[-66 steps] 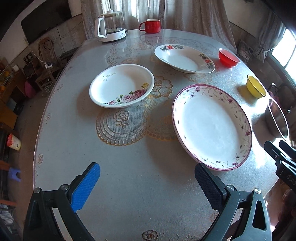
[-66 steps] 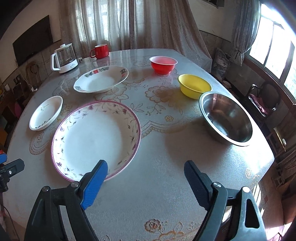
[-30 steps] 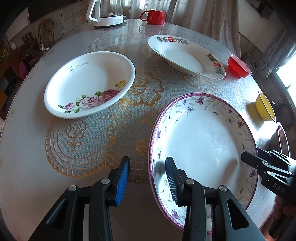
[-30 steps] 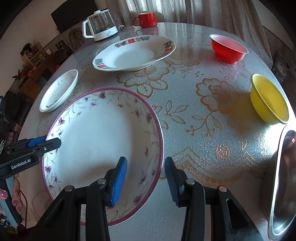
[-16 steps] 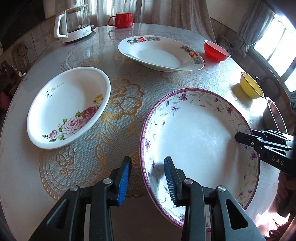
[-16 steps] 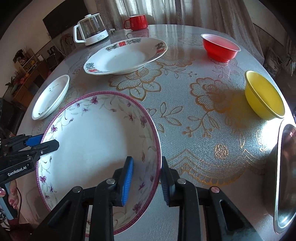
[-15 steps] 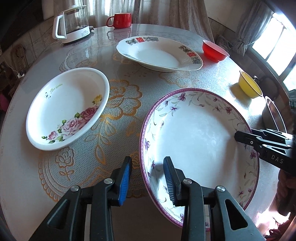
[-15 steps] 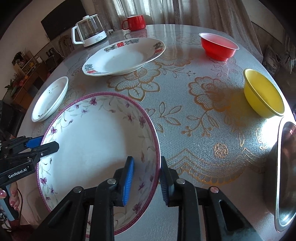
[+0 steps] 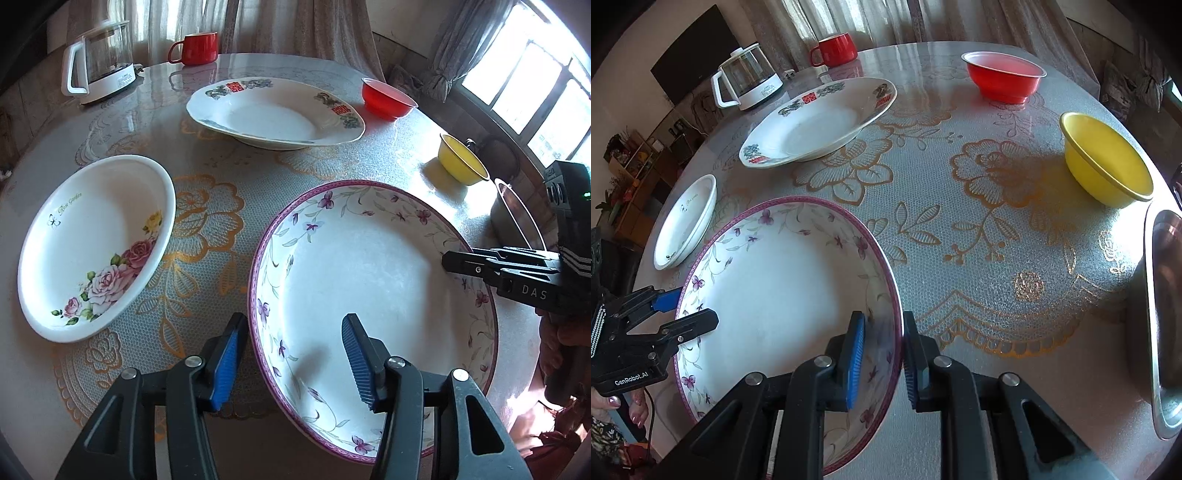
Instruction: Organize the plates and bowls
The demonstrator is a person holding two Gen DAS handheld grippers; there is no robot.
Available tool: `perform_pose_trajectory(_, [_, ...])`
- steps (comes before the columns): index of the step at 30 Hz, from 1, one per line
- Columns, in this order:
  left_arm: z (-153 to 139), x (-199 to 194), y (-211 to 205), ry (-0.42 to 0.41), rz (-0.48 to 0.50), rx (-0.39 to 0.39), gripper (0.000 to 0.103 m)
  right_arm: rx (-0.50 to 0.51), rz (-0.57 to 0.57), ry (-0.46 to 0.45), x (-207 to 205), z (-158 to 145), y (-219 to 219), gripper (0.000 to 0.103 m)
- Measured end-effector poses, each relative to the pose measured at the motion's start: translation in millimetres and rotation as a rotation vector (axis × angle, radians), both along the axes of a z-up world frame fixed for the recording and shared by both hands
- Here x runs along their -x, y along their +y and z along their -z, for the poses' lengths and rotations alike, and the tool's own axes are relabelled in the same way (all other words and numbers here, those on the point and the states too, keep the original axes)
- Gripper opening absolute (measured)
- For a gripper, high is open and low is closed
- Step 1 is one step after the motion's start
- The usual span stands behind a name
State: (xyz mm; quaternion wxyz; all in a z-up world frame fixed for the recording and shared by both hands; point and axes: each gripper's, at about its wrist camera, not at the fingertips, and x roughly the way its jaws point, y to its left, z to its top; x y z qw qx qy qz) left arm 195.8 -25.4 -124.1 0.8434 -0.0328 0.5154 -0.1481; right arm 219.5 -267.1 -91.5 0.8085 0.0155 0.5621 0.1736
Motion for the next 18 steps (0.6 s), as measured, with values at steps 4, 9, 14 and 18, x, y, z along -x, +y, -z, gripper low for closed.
perform_pose_trajectory(4, [0.6,-3.2,-4.8,-0.015,0.014,-0.053,0.038,0.006,-0.003,-0.001,0.0,0.8,0.4,0.018])
perform_pose_trajectory(9, [2.3,-1.2,0.6,-0.046,-0.001,-0.062,0.027,0.010,-0.007,-0.002,-1.2,1.3,0.6,0.018])
perform_pose_trajectory(14, [0.9,1.3,7.9,-0.027,-0.028,-0.049,0.023,0.015,-0.002,-0.003,0.0,-1.2,0.3,0.018])
perform_pose_trajectory(18, [-1.8,8.1,12.6,-0.030,-0.047,-0.058,0.023,-0.001,-0.011,0.009,3.0,-3.5,2.2,0.017])
